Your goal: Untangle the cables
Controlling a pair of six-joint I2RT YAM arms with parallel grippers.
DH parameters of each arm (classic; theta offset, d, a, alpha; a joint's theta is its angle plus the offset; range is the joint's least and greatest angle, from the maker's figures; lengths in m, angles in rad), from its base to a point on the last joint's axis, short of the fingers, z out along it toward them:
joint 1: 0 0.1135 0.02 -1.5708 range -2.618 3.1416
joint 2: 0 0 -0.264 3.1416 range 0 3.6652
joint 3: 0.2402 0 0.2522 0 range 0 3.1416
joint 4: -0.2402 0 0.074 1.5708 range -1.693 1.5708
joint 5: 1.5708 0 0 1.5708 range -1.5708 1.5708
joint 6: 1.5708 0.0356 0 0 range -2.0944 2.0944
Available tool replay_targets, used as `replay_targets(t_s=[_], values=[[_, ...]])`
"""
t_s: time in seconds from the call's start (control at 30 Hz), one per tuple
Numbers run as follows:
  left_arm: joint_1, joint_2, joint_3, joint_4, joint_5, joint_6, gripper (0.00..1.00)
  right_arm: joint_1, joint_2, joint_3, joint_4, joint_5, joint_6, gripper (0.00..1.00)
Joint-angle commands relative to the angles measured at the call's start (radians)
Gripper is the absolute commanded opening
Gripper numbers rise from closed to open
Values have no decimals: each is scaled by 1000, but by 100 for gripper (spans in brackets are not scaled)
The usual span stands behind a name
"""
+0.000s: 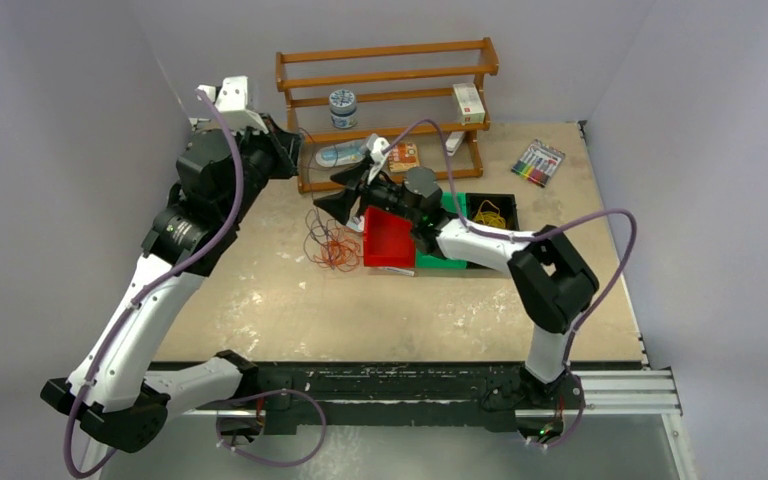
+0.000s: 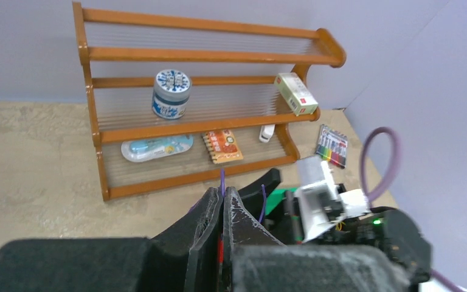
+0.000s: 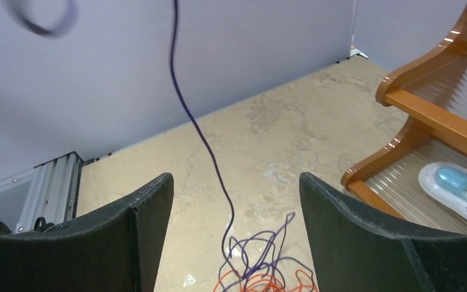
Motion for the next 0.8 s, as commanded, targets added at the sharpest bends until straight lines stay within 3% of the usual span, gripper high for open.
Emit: replay_targets(t_s=[0.0, 0.3, 0.77], values=[[5, 7, 77, 26, 32, 28, 0, 19, 67, 115, 98, -30, 2, 76], [5, 31, 174, 18, 38, 27, 0, 53, 257, 246, 49, -43, -4, 58], [5, 64, 419, 37, -110, 50, 0, 97, 290, 110, 112, -34, 19, 38]])
